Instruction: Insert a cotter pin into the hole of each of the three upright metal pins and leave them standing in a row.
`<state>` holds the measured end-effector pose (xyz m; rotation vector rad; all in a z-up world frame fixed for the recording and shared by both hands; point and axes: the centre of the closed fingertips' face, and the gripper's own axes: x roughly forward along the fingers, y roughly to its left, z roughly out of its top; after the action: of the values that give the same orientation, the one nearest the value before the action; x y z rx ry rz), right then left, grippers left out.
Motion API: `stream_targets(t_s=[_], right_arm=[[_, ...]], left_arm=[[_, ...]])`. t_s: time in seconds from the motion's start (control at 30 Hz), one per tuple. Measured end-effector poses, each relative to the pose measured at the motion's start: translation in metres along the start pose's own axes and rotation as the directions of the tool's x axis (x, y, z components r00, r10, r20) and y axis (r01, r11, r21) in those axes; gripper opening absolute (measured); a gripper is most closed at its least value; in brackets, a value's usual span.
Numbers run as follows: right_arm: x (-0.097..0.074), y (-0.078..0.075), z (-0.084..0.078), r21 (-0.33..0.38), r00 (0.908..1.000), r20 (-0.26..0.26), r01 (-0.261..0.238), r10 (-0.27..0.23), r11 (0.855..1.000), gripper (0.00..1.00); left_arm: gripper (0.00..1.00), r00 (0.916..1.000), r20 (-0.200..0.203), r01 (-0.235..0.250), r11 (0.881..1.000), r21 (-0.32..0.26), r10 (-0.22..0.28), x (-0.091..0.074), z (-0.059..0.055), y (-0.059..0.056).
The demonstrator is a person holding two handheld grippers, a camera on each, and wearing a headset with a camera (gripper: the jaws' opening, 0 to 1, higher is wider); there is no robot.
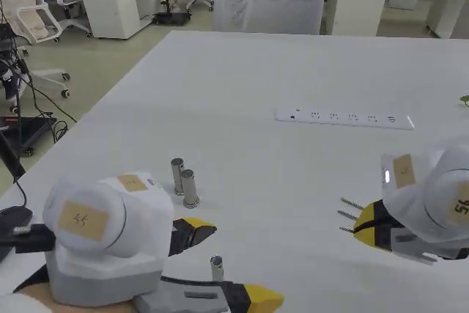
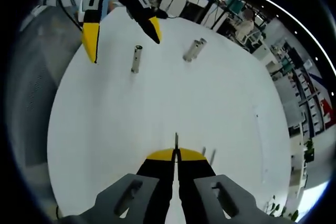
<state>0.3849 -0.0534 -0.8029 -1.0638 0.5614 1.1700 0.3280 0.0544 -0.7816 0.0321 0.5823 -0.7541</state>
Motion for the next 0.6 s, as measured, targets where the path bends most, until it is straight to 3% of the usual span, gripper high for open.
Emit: stream_targets(t_s=[0.4, 0.6], right_arm=[[-0.014, 0.011, 0.013, -0.004, 0.9978, 0.039, 0.054, -0.054, 0.999, 0.02], [-0.017, 0.019, 0.019, -0.015, 0.9958, 0.053, 0.076, -0.075, 0.997, 0.02]], left_arm=[[0.52, 0.9985, 0.005, 0.055, 0.998, -0.017, -0.055, 0.012, 0.010, -0.010], [0.41, 0.9956, -0.016, 0.092, 0.995, -0.032, -0.092, 0.019, 0.014, -0.016]])
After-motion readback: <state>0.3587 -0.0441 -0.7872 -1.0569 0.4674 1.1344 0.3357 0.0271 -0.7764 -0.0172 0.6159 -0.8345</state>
